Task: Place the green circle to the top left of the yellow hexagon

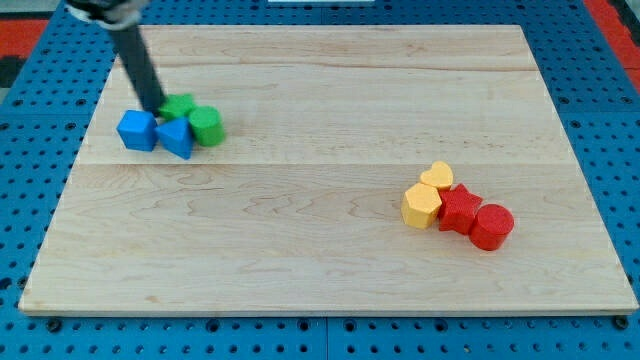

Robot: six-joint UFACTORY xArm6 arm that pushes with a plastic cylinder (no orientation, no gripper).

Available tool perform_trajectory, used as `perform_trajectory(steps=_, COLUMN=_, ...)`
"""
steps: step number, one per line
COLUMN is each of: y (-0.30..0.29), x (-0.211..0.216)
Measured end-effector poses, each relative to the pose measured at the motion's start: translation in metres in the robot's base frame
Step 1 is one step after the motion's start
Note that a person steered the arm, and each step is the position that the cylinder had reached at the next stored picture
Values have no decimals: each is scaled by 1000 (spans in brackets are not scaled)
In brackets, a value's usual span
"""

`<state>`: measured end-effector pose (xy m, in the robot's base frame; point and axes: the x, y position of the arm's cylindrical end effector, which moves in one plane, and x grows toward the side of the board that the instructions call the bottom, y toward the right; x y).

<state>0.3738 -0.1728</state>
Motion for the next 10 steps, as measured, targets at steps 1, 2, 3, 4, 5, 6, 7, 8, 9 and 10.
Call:
perform_trajectory(steps=1, y=25, x=30)
perform_trajectory(steps=2, y=54, x=23)
perform_trajectory(steps=3, y=34, x=-6)
perform_trajectory(steps=4, y=62, x=-14)
perform_trajectory(steps=5, y=124, x=15)
perform_trajectory(steps=6, y=134, x=69)
perform_trajectory(steps=7, y=114, x=60)
perform_trajectory(steps=8, y=69, x=76)
perform_trajectory(steps=9, y=145, x=126)
perform_trajectory(steps=10, y=237, x=127)
